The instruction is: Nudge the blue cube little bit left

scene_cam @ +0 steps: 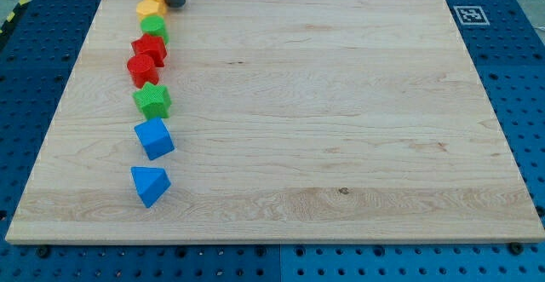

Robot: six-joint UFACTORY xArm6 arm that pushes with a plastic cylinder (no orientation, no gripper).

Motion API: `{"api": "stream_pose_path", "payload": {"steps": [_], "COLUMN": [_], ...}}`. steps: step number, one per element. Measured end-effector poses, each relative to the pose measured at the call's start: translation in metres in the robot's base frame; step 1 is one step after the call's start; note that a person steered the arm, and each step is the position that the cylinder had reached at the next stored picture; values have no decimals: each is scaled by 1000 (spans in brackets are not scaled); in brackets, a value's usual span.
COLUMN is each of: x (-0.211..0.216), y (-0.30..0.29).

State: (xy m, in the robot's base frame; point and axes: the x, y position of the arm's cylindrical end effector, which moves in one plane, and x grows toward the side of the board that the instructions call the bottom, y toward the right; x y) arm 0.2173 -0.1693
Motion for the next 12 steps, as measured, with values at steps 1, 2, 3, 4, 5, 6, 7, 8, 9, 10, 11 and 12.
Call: {"api": "stream_pose_path", "payload": {"steps": [1,2,3,4,5,6,7,8,9,10,11,12], "x": [0,0,0,0,-1,-2,-2,-2,21,101,195,281], "y": [-1,-2,-3,1,19,42,45,45,61,76,79,86]}}
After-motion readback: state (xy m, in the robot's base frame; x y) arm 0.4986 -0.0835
